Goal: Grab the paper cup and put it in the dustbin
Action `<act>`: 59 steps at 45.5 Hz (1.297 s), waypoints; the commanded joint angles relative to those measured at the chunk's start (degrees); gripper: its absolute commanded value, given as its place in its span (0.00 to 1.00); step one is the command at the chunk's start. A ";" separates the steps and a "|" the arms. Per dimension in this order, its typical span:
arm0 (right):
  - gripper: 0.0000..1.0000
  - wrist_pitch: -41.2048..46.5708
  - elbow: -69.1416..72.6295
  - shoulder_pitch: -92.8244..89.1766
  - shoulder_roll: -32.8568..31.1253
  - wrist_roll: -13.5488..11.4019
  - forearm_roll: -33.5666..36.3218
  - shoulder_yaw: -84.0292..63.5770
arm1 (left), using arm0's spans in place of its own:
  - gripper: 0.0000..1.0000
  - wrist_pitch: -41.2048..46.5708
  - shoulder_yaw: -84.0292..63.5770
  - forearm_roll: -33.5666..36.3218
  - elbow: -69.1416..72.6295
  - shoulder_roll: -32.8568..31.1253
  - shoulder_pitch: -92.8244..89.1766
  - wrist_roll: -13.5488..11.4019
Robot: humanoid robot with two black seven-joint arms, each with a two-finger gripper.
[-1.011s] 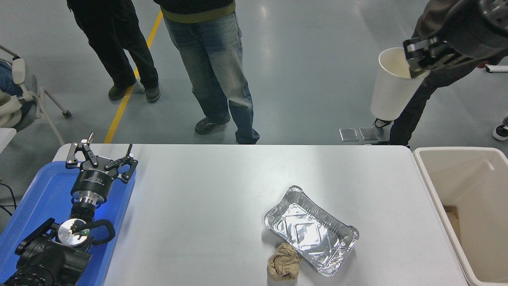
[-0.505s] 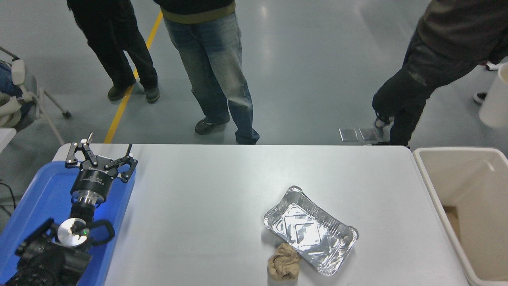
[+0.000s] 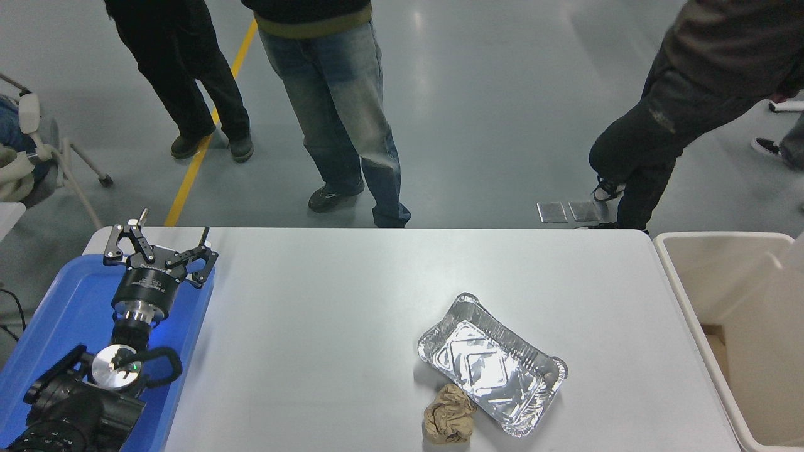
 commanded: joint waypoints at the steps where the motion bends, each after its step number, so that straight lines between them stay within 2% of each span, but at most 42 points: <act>1: 0.00 -4.34 -12.05 -17.02 6.85 -0.90 8.01 14.86 | 0.99 0.00 0.00 -0.02 0.00 0.00 -0.01 -0.01; 4: 0.00 -4.34 -13.80 -17.90 8.95 -2.04 11.36 14.86 | 0.99 0.00 0.00 -0.02 0.00 0.00 -0.01 -0.01; 10: 0.00 -4.60 -16.62 -21.06 13.26 -2.31 17.51 15.12 | 0.99 0.00 0.00 -0.02 0.00 0.00 -0.01 -0.01; 24: 0.00 -6.01 -17.41 -23.43 16.96 -2.31 18.05 15.21 | 0.99 0.00 0.00 -0.02 0.00 -0.08 -0.01 -0.01; 37: 0.01 -6.36 -17.24 -23.61 17.49 -2.31 18.13 15.12 | 0.99 0.00 0.00 -0.02 0.00 0.00 -0.01 -0.01; 38: 0.11 -6.36 -17.15 -23.61 17.49 -2.22 18.13 15.03 | 0.99 0.00 0.00 0.07 0.00 -0.08 -0.01 -0.01; 40: 0.42 -6.19 -16.97 -23.61 17.31 -2.22 18.22 14.77 | 0.99 0.00 0.00 0.07 -0.08 -0.08 -0.01 -0.01; 41: 0.53 -5.93 -16.71 -23.61 17.05 -2.22 18.22 14.68 | 0.99 0.00 0.00 0.07 0.00 0.00 -0.01 -0.01; 46: 0.88 -5.75 -16.01 -23.00 16.70 -2.13 18.22 14.42 | 0.99 0.00 0.00 0.07 0.00 0.00 -0.01 -0.01; 49: 0.98 -5.66 -14.95 -22.65 16.52 -2.22 18.22 14.07 | 0.99 0.00 0.00 0.07 0.00 0.00 -0.01 -0.01; 59: 1.00 -5.40 -4.60 -11.41 7.92 -1.78 17.87 4.15 | 0.99 0.00 0.00 0.07 -0.09 -0.08 -0.01 -0.01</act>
